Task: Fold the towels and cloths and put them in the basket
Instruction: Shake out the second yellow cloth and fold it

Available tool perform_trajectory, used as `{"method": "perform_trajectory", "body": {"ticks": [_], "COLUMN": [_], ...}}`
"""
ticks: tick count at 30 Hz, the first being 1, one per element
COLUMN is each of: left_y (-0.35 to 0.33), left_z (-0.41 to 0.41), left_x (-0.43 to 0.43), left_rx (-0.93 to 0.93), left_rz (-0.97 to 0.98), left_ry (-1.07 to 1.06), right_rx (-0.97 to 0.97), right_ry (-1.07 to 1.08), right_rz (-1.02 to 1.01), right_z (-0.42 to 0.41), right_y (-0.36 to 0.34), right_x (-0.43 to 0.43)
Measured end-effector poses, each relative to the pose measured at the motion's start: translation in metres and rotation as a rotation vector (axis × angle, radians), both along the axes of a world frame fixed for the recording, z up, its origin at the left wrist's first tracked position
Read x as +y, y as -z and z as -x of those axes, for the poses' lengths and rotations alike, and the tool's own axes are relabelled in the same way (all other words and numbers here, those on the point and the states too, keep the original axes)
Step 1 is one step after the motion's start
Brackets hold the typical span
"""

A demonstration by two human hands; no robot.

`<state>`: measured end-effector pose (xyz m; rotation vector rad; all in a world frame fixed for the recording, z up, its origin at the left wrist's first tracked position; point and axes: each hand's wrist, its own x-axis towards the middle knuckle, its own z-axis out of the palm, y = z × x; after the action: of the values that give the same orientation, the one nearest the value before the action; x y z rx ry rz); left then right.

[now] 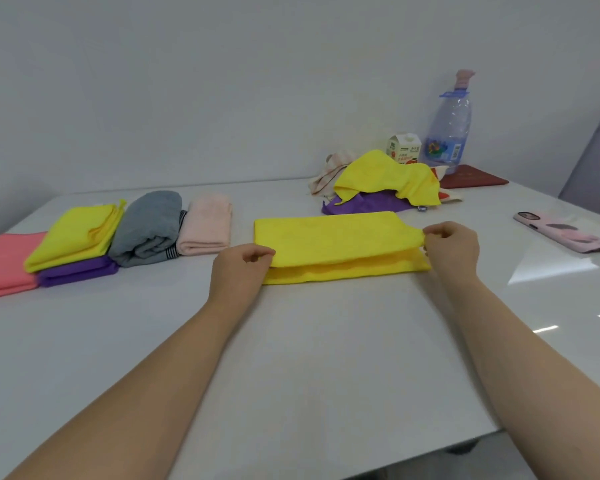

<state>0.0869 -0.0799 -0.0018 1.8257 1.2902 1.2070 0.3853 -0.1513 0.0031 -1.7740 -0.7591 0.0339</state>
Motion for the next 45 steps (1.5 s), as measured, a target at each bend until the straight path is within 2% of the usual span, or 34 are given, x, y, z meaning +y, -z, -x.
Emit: {"method": "perform_trajectory", "body": {"ticks": [3, 6, 8, 13, 18, 23, 24, 26, 27, 29, 30, 32, 34, 36, 40, 42, 45], "left_y": [-0.002, 0.002, 0.004, 0.004, 0.003, 0.004, 0.005, 0.009, 0.010, 0.011, 0.011, 0.013, 0.011, 0.006, -0.007, -0.014, -0.019], "left_z": [-0.001, -0.002, -0.001, 0.000, 0.002, 0.003, 0.003, 0.004, 0.003, -0.002, -0.005, -0.009, -0.008, -0.007, -0.025, -0.045, -0.075], "left_x": [-0.002, -0.002, -0.002, -0.001, 0.000, 0.001, 0.002, 0.004, 0.006, 0.003, 0.000, -0.002, 0.000, 0.004, 0.028, 0.042, 0.063], "left_rx": [-0.018, 0.189, 0.257, 0.247, 0.282, 0.517, 0.596, 0.739, 0.768, 0.816, 0.896, 1.022, 1.075, 1.025, 0.771, 0.732, 0.724], "left_rz": [0.003, 0.003, 0.005, 0.031, 0.039, 0.013, -0.040, -0.284, -0.390, -0.470, -0.428, -0.239, -0.132, -0.168, -0.285, -0.250, -0.235], "left_ry": [0.029, 0.001, -0.008, -0.044, -0.072, -0.073, -0.091, -0.125, -0.103, 0.052, 0.146, 0.307, 0.367, 0.324, 0.170, 0.185, 0.190], "right_rx": [-0.086, -0.180, -0.227, -0.243, -0.216, -0.227, -0.268, -0.445, -0.536, -0.635, -0.646, -0.655, -0.631, -0.574, -0.641, -0.673, -0.698], "right_ry": [0.068, -0.003, -0.038, -0.006, 0.040, 0.057, 0.072, 0.120, 0.116, -0.019, -0.144, -0.390, -0.501, -0.494, -0.303, -0.301, -0.316], "right_rz": [0.062, 0.386, 0.529, 0.544, 0.446, 0.595, 0.638, 0.706, 0.678, 0.561, 0.558, 0.748, 0.958, 0.966, 0.736, 0.655, 0.637], "right_z": [0.000, 0.000, 0.002, 0.001, -0.002, -0.007, -0.007, -0.001, 0.006, 0.024, 0.034, 0.052, 0.056, 0.055, 0.062, 0.068, 0.070], "right_y": [-0.004, 0.001, 0.003, 0.004, 0.003, 0.006, 0.006, 0.002, 0.000, -0.001, 0.001, 0.008, 0.011, 0.005, -0.011, -0.018, -0.022], "right_x": [-0.003, -0.001, 0.001, 0.001, -0.001, -0.001, -0.002, -0.002, -0.002, 0.001, 0.003, 0.006, 0.007, 0.010, 0.035, 0.057, 0.095]}}
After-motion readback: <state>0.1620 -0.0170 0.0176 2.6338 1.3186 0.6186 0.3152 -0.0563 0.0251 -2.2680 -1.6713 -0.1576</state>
